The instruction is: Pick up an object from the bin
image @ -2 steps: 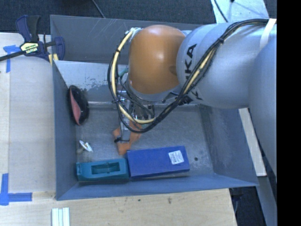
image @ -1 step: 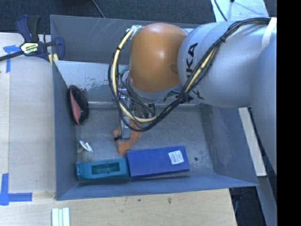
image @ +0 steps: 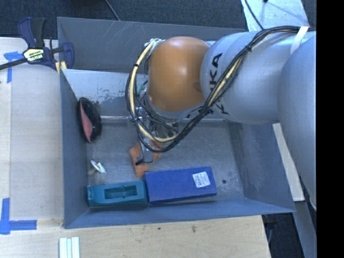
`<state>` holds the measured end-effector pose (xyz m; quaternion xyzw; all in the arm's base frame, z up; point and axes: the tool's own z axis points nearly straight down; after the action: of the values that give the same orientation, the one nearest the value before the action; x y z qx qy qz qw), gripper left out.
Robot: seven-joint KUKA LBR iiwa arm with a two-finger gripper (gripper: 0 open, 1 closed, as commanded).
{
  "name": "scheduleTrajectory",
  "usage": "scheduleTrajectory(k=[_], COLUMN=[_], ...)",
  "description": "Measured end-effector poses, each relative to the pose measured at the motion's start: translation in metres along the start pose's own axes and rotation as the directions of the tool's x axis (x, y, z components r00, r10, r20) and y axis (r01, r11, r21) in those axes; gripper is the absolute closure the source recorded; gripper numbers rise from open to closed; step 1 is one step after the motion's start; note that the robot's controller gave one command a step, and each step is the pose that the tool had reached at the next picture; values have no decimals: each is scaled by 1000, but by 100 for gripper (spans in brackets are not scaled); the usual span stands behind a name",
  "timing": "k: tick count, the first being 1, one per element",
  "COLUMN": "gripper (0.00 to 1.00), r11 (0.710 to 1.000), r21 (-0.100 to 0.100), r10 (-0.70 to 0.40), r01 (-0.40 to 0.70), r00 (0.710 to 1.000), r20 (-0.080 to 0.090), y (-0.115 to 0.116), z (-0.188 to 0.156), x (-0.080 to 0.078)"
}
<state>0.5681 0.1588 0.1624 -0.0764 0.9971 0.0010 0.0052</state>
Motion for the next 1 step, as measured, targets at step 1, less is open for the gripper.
scheduleTrajectory(k=[1], gripper=[0], r11=[920], r21=[-4], r10=[-393], r01=[393], r00=[919], r20=[-10], y=[-32], z=[19], x=[2])
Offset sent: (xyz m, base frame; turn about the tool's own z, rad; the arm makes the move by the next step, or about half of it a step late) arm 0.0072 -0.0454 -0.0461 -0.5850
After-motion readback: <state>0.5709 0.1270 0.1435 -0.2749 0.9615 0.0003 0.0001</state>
